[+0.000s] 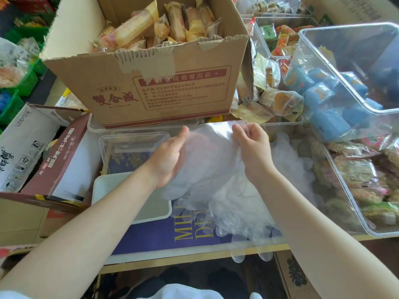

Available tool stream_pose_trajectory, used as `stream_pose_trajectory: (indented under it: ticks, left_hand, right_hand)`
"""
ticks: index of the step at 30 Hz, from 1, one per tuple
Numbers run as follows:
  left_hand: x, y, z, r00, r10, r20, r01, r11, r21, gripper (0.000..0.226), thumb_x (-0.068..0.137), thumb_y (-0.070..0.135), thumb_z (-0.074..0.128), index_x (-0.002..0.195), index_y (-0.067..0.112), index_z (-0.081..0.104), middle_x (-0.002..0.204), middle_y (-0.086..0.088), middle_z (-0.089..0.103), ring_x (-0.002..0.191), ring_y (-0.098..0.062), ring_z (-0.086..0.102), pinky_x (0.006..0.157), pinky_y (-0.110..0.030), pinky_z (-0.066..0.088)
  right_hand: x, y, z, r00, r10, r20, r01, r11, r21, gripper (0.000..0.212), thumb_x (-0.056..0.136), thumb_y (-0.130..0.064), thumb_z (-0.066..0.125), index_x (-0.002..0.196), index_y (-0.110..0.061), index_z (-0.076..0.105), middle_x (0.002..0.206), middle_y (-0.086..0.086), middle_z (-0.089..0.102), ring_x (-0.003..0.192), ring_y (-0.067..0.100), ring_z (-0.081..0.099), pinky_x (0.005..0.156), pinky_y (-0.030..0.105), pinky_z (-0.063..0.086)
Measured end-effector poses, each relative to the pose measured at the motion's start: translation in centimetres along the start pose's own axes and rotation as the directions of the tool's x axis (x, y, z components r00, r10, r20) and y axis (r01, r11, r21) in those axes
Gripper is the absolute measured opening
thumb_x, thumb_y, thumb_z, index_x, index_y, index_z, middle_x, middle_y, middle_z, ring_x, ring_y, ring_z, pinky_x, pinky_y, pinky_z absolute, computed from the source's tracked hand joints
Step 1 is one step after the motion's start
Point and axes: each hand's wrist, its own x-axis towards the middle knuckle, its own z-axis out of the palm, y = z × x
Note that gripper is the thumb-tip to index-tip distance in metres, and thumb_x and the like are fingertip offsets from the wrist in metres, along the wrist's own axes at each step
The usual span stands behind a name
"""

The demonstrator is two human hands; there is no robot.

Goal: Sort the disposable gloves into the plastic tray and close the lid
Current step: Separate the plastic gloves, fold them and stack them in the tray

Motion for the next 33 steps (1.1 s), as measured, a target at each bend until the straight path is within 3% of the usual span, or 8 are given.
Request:
stream_pose_trajectory:
  ticks: [3, 6, 9, 12, 14, 18, 24, 33]
  left_hand:
    - [-0.1, -0.6, 0.4, 0.995, 0.091, -0.036, -0.084, 0.985, 0.150, 0.058, 0.075, 0.070, 0.036, 0.100, 0.023, 0.061, 0.084, 0.012, 0.068, 0.088, -0.004, 0.061, 0.073, -0.014, 0.048]
    - [0.0, -1.0, 1.0, 0.953, 0.278, -0.116, -0.200, 0.873, 0.445, 0.005, 0.089, 0.030, 0.060, 0.086, 0.026, 0.062, 0.078, 0.017, 0.067, 0.078, 0.004, 0.059, 0.078, -0.017, 0.041]
    - [0.2, -0.7, 0.9, 0.943, 0.317, -0.098, -0.236, 0.849, 0.472, 0.025, 0.094, 0.009, 0.053, 0.077, 0.026, 0.062, 0.077, 0.012, 0.070, 0.078, -0.001, 0.062, 0.080, -0.019, 0.045]
    - [-0.1, 0.4, 1.0, 0.965, 0.260, 0.037, -0.233, 0.786, 0.573, 0.014, 0.093, 0.010, 0.055, 0.083, 0.014, 0.063, 0.086, 0.003, 0.070, 0.086, -0.009, 0.062, 0.087, -0.022, 0.043]
    - [-0.2, 0.8, 1.1, 0.965, 0.242, 0.096, -0.251, 0.768, 0.589, 0.011, 0.092, 0.010, 0.056, 0.084, 0.012, 0.063, 0.083, 0.004, 0.069, 0.084, -0.008, 0.063, 0.086, -0.023, 0.044]
    - [-0.4, 1.3, 1.4, 0.961, 0.253, 0.110, -0.271, 0.791, 0.548, 0.019, 0.092, 0.005, 0.055, 0.088, 0.021, 0.064, 0.088, 0.007, 0.069, 0.088, -0.005, 0.065, 0.086, -0.015, 0.045]
    - [-0.6, 1.6, 1.2, 0.964, 0.251, 0.093, -0.258, 0.778, 0.573, 0.024, 0.089, -0.004, 0.055, 0.094, 0.018, 0.064, 0.095, 0.002, 0.071, 0.094, -0.010, 0.066, 0.090, -0.026, 0.048]
    - [-1.0, 0.8, -0.5, 0.996, 0.028, 0.080, -0.076, 0.707, 0.703, 0.029, 0.082, 0.050, 0.061, 0.091, 0.022, 0.059, 0.078, 0.014, 0.064, 0.071, -0.003, 0.055, 0.076, -0.024, 0.042]
  right_hand:
    - [-0.1, 0.2, 0.2, 0.984, -0.049, -0.174, 0.039, 0.998, -0.057, 0.026, 0.089, -0.018, 0.059, 0.069, -0.020, 0.043, 0.066, -0.008, 0.041, 0.060, 0.007, 0.036, 0.061, 0.021, 0.036]
    - [-0.1, 0.5, 0.0, 0.986, -0.074, -0.152, 0.062, 0.994, -0.085, 0.014, 0.090, -0.022, 0.059, 0.084, -0.022, 0.047, 0.077, -0.004, 0.047, 0.070, 0.011, 0.044, 0.070, 0.030, 0.040]
    - [0.0, 0.3, -1.5, 0.985, -0.169, -0.027, 0.156, 0.953, -0.260, 0.043, 0.087, -0.030, 0.063, 0.125, -0.028, 0.042, 0.106, -0.001, 0.051, 0.095, 0.016, 0.051, 0.085, 0.028, 0.043]
    - [0.3, -0.8, -3.2, 0.803, -0.527, 0.277, 0.569, 0.542, -0.618, 0.053, 0.088, -0.042, 0.055, 0.137, -0.024, 0.044, 0.137, 0.007, 0.044, 0.126, 0.023, 0.041, 0.106, 0.039, 0.029]
    - [0.3, -1.6, -3.0, 0.639, -0.536, 0.552, 0.745, 0.250, -0.619, 0.050, 0.091, -0.044, 0.042, 0.131, -0.017, 0.053, 0.133, 0.009, 0.053, 0.127, 0.028, 0.043, 0.111, 0.056, 0.018]
    - [0.1, -2.3, -1.9, 0.535, -0.428, 0.729, 0.823, 0.068, -0.564, 0.047, 0.093, -0.037, 0.032, 0.118, -0.010, 0.061, 0.101, 0.006, 0.069, 0.099, 0.029, 0.063, 0.108, 0.043, 0.025]
    - [-0.7, -1.5, -1.7, 0.559, -0.345, 0.754, 0.825, 0.138, -0.548, 0.048, 0.095, -0.035, 0.029, 0.122, -0.006, 0.055, 0.104, 0.013, 0.061, 0.093, 0.035, 0.060, 0.074, 0.040, 0.047]
    - [0.2, -2.3, -2.5, 0.772, -0.112, 0.626, 0.495, 0.723, -0.482, 0.011, 0.092, -0.011, 0.055, 0.082, -0.016, 0.057, 0.077, -0.014, 0.058, 0.070, 0.002, 0.051, 0.067, 0.023, 0.039]
